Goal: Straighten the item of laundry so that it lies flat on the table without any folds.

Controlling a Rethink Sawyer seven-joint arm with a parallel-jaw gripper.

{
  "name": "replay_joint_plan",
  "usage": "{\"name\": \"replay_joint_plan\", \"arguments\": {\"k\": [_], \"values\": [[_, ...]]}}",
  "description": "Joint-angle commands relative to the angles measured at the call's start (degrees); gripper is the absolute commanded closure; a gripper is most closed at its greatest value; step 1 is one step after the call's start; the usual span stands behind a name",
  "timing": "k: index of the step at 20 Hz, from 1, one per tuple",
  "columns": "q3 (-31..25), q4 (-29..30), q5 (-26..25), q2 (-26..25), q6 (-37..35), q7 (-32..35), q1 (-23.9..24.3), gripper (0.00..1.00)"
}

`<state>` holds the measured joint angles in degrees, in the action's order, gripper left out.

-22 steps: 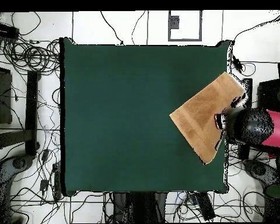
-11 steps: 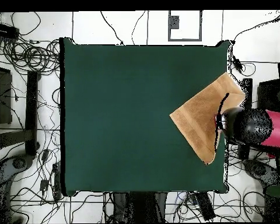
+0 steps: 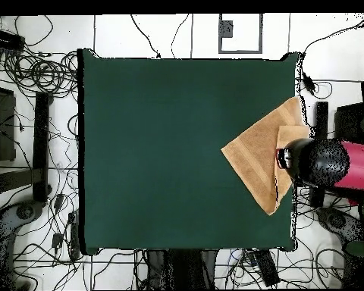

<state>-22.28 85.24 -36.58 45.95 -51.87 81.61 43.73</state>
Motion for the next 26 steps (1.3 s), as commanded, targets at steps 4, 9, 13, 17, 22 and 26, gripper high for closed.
{"name": "replay_joint_plan", "arguments": {"k": [4,9,13,17,22,26], "values": [[-4.0,2.9,-0.7,-3.7,-4.3,-10.2,-3.4,0.0],[-8.1,5.0,4.8,-6.7,0.4,-8.9,-0.9,0.0],[-12.5,7.7,8.3,-9.7,6.7,-9.5,2.7,0.0],[-16.2,9.5,9.2,-12.7,12.2,-10.0,5.7,0.0],[-18.9,9.9,8.3,-14.9,15.1,-10.0,7.8,0.0],[-20.0,9.4,6.8,-16.1,16.4,-9.9,8.6,0.0]]}}
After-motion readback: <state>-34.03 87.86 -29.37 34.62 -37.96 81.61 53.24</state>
